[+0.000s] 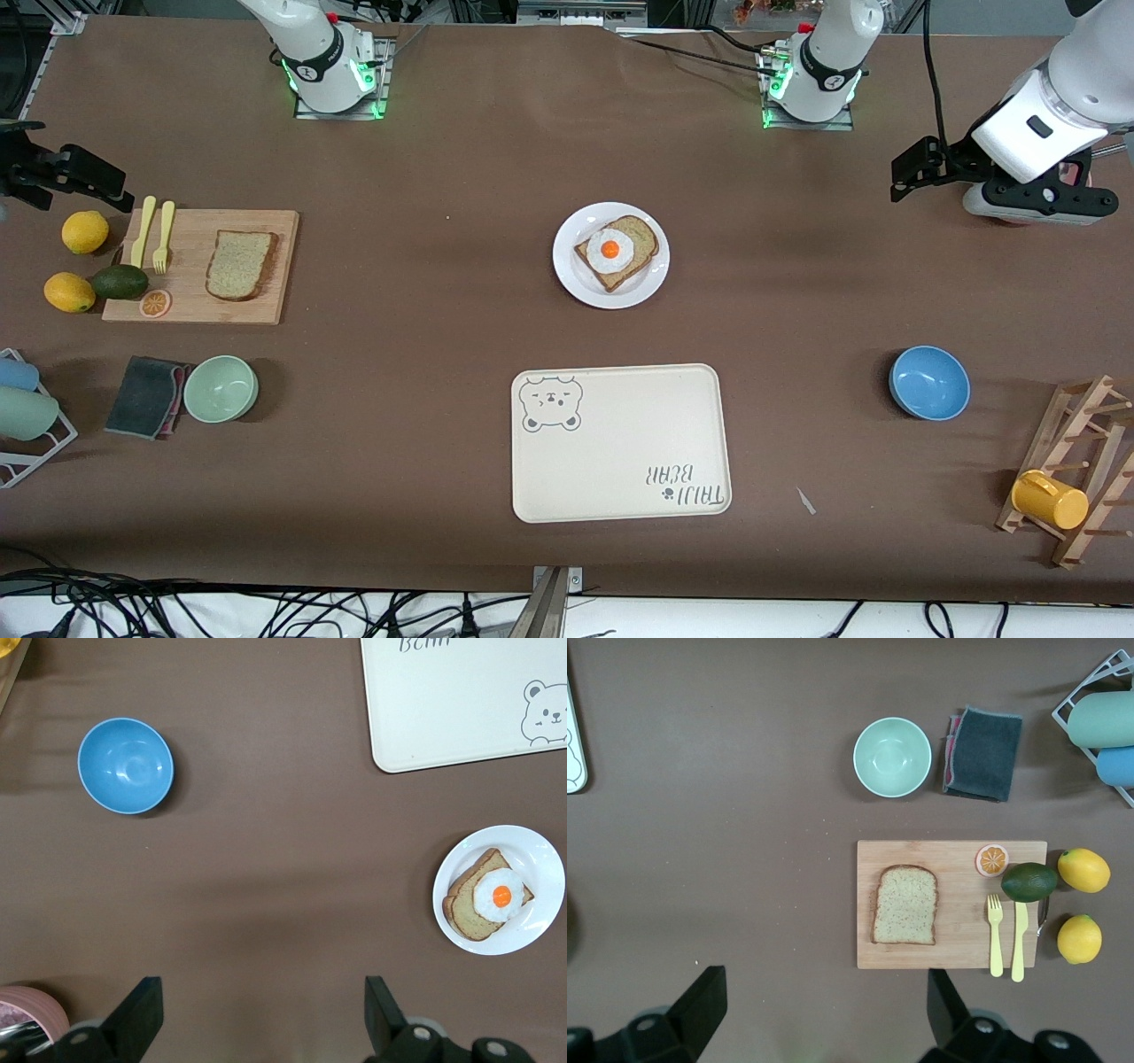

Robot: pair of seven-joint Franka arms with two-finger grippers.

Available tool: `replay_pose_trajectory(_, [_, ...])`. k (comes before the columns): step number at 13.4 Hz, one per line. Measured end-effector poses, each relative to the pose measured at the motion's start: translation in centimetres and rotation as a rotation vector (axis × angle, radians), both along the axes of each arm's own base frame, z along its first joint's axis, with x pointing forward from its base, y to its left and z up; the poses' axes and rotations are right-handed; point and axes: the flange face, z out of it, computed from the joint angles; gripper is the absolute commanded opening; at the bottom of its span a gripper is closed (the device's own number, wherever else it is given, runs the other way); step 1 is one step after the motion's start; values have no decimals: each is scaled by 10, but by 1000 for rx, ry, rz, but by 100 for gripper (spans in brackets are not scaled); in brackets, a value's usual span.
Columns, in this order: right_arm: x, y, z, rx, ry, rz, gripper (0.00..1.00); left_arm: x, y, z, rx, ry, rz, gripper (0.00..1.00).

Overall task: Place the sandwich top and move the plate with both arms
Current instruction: 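Move the right gripper toward the bread slice on the cutting board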

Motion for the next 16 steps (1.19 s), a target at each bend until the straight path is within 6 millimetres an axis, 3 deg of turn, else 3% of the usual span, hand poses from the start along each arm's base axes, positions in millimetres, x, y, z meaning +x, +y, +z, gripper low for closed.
replay_pose_trajectory(16, [1, 2, -1, 4, 1, -33, 100, 9, 0, -5, 0, 15, 8, 100])
